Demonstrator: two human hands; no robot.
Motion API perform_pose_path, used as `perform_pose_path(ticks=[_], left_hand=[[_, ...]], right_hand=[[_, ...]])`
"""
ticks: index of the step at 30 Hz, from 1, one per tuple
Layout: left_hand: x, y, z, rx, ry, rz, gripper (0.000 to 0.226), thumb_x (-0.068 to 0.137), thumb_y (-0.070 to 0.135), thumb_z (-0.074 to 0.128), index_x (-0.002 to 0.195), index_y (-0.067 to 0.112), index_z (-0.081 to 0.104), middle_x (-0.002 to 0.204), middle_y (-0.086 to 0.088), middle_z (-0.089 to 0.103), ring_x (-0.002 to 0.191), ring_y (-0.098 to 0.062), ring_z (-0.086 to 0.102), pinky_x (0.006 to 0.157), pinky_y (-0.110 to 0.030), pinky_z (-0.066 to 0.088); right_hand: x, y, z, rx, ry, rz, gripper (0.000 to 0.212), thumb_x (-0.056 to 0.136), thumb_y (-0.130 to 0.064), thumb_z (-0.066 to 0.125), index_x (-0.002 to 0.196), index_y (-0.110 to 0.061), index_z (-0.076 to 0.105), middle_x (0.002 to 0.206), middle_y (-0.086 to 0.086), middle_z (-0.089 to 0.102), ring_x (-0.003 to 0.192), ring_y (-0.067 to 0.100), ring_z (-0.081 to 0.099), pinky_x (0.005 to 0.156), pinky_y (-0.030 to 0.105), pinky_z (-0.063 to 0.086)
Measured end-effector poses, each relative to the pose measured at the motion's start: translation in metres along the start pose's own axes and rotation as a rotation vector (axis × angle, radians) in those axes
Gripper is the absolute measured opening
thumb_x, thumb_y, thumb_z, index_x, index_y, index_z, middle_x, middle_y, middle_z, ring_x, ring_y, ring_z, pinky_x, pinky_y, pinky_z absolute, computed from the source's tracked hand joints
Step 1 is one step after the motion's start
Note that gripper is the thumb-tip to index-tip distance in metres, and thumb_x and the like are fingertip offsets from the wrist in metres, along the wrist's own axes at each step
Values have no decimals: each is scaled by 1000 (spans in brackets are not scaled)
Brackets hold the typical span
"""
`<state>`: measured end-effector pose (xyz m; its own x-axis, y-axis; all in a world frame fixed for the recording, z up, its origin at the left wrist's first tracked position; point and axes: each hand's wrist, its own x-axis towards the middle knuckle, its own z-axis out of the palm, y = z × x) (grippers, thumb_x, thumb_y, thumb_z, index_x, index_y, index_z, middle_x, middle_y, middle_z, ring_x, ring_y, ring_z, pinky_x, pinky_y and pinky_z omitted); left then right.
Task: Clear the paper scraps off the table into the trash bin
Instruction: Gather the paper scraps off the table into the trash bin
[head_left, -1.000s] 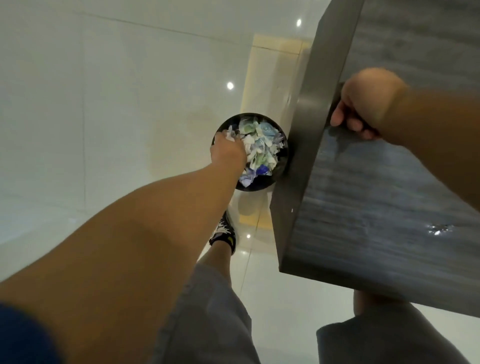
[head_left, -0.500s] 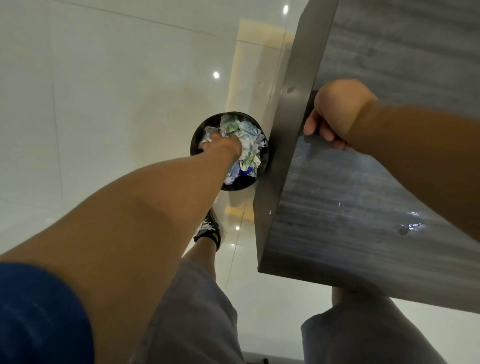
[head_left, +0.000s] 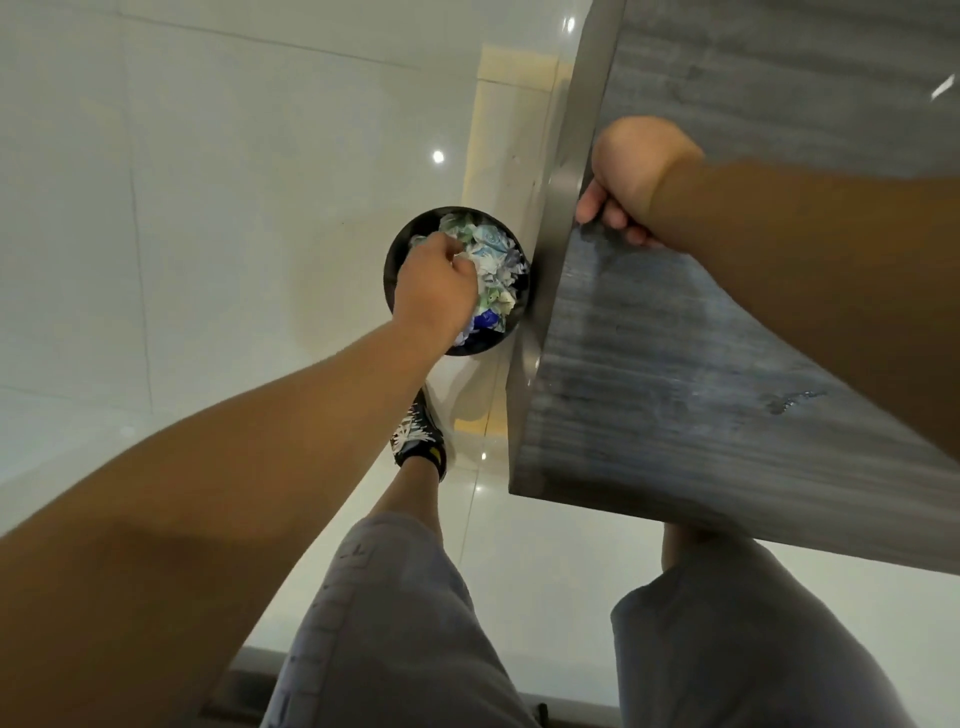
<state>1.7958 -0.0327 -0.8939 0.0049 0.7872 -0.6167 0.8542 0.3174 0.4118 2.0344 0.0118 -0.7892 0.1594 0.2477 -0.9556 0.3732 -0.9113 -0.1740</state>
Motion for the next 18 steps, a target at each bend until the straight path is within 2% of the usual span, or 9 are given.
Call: perform_pose_path(ticks=[2,6,8,11,13,15,18], left_hand=[[-20,19,-6,-80,62,56,29,107,24,49,125,16,69,117,-3,72,104,-20,68,88,-32,54],[-71,64,-8,-164,218,223,19,103,23,51,112,21,68,106,0,72,95,-19,65,81,-30,47],[-96,84,-3,-126,161,350,9,102,25,54,104,25,62,95,2,68,88,-17,62,77,-35,48],[-121,102,12,147,46,501,6,101,29,62,96,25,63,90,1,63,84,-22,60,72,-38,44],[-129,117,29,353,16,565,13,100,31,66,96,19,70,91,-6,62,88,-34,62,75,-43,48],[-133,134,44,516,74,590,15,98,32,65,97,18,72,95,-12,63,92,-41,60,79,-49,50],[-134,176,75,535,140,720,25,91,34,60,110,23,71,115,-9,61,111,-39,54,92,-53,44]], right_hand=[[-4,0,1,23,-15,-32,67,101,-27,37,45,-13,70,35,-1,51,21,15,40,37,13,39],[-10,9,-1,77,-90,-158,51,103,-25,42,65,-11,72,40,-2,57,24,14,45,37,11,39],[-11,26,-7,216,-137,-221,42,103,-21,44,76,-12,74,47,-1,61,30,13,53,40,14,42],[-16,83,-17,605,-162,-198,31,106,-15,39,89,-12,65,43,-1,59,34,16,61,44,17,43],[-20,145,-29,776,-75,-141,29,106,-11,41,87,-12,62,40,2,60,32,16,61,38,14,40],[-29,213,-35,844,86,-60,29,102,-7,46,81,-10,64,40,3,60,31,15,60,37,13,40],[-52,321,-39,815,398,-49,27,96,-15,53,80,-18,75,54,3,70,45,13,68,49,25,54]])
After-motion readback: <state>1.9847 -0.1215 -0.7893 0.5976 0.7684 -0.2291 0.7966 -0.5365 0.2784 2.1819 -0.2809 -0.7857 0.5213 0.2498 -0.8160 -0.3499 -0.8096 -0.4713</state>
